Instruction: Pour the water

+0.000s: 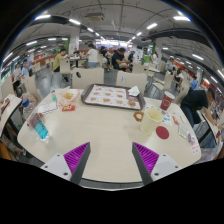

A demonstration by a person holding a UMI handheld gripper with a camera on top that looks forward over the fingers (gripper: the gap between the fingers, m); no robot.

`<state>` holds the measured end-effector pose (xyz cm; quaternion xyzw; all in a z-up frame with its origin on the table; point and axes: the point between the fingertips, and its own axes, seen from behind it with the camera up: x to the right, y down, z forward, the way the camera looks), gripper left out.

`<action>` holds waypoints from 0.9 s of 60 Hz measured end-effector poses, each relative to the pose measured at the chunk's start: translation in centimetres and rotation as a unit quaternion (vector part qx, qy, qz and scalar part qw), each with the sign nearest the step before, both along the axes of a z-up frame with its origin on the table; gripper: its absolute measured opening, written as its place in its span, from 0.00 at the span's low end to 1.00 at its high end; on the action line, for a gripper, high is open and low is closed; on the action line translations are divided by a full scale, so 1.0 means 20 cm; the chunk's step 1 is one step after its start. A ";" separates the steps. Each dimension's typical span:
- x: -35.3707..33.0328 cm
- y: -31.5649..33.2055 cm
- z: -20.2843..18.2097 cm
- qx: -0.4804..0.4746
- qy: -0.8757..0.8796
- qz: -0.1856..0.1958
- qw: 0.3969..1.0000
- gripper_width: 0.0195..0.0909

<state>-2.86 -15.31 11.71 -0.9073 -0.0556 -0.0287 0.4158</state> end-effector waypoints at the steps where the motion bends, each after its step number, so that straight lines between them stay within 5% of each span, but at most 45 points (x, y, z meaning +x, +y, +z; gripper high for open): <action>1: 0.00 0.00 0.00 0.000 0.000 -0.001 1.000 0.92; 17: -0.21 -0.16 -0.11 -0.022 -0.021 -0.010 0.999 0.92; 32: -0.82 -0.28 -0.20 -0.012 0.022 0.029 0.999 0.92; 44: -1.35 -0.12 -0.16 0.044 0.075 0.054 0.995 0.92; 54: -1.54 0.14 -0.17 0.089 0.101 0.026 0.990 0.92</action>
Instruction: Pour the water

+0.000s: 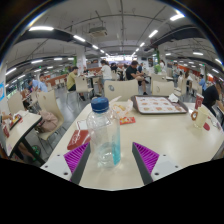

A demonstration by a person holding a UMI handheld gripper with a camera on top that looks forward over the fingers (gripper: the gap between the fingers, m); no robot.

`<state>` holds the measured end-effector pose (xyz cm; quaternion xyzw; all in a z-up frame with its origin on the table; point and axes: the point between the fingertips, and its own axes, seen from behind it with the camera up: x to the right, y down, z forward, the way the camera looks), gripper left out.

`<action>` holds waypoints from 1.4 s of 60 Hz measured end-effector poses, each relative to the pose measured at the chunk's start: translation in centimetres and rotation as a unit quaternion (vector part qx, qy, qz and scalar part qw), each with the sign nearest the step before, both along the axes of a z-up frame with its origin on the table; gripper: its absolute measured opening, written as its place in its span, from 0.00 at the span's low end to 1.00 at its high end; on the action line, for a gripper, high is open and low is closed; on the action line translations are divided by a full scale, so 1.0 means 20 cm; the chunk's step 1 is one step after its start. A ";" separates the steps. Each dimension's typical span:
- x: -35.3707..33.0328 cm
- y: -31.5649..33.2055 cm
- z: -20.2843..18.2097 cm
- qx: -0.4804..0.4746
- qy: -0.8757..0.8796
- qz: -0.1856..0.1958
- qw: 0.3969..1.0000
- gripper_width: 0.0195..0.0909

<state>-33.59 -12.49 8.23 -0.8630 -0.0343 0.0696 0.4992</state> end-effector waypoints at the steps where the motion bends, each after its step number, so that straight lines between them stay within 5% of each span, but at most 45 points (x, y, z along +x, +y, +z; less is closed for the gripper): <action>1: -0.01 0.03 0.00 0.005 0.001 -0.002 1.000 0.92; 7: -0.06 0.15 -0.04 0.023 -0.003 -0.009 1.000 0.88; 14: -0.10 0.26 -0.08 0.044 -0.005 -0.008 0.999 0.56; 35: -0.09 0.33 -0.06 0.042 -0.016 -0.004 0.999 0.26; 49: 0.12 0.39 0.27 0.066 0.027 -0.013 0.997 0.26; 65: 0.73 0.71 0.76 0.083 0.269 -0.067 0.957 0.26; 84: 1.50 1.05 0.76 0.003 0.665 -0.154 0.730 0.26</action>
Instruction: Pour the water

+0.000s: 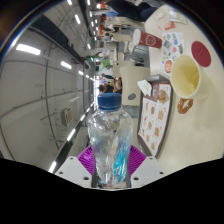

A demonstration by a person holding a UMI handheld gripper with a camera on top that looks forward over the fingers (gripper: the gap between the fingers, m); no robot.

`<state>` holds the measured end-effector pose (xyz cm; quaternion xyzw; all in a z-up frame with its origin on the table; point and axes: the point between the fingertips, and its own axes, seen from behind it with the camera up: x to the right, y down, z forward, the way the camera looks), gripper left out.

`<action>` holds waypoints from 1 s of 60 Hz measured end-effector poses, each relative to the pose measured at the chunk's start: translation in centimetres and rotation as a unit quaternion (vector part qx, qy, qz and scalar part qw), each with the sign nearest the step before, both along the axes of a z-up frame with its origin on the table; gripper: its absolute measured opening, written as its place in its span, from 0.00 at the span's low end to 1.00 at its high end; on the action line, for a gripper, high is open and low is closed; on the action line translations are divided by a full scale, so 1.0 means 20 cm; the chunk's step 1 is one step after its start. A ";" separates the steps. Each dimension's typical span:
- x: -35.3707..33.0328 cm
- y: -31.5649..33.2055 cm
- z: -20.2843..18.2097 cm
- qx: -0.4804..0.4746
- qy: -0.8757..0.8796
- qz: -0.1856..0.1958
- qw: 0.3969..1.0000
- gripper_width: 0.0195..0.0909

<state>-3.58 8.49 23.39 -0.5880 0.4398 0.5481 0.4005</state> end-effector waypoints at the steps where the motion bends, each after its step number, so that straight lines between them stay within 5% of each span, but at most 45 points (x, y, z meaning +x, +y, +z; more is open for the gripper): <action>1: 0.03 0.01 -0.01 -0.002 0.020 -0.001 1.000 0.26; 15: 0.32 0.07 -0.23 -0.040 0.254 -0.039 0.966 0.26; 32: 0.31 0.03 -0.20 -0.058 0.243 0.008 0.968 0.26; 47: 0.53 0.03 0.12 0.026 -0.140 0.048 0.989 0.26; 60: 1.01 0.07 0.30 0.079 -0.530 -0.004 0.844 0.26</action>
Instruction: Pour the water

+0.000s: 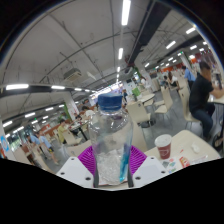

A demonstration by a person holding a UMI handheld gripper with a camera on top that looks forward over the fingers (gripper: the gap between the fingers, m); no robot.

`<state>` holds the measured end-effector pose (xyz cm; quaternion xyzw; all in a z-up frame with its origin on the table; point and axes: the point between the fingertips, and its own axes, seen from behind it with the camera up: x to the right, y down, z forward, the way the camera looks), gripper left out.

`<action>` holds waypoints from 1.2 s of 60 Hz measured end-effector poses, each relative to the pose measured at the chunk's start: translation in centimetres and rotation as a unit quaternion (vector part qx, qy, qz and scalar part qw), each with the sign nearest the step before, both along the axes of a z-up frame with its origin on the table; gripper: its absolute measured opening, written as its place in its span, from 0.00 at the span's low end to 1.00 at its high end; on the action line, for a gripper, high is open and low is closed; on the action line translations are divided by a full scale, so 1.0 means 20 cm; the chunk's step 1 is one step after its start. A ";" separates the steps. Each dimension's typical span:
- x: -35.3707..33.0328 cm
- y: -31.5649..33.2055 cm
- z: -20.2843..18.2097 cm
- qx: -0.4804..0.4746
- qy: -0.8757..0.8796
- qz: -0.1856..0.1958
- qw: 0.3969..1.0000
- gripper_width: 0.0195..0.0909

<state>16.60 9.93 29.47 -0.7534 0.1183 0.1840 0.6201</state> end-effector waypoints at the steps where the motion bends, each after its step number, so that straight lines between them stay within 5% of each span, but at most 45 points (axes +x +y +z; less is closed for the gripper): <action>1: 0.04 0.00 -0.01 0.002 -0.026 -0.005 1.000 0.26; 13: 0.43 -0.04 -0.41 -0.032 -0.207 -0.046 0.977 0.26; 23: 0.46 -0.05 -0.83 -0.085 -0.209 -0.034 0.974 0.26; 40: 0.42 -0.18 -1.16 -0.123 -0.206 -0.017 0.971 0.27; 48: 0.43 -0.23 -1.16 -0.108 -0.214 -0.021 0.971 0.28; 61: 0.43 -0.24 -1.16 -0.129 -0.206 -0.024 0.970 0.52; 67: 0.49 -0.29 -1.15 -0.146 -0.236 -0.039 0.960 0.83; 72: 0.49 -0.36 -1.12 -0.156 -0.239 -0.037 0.958 0.93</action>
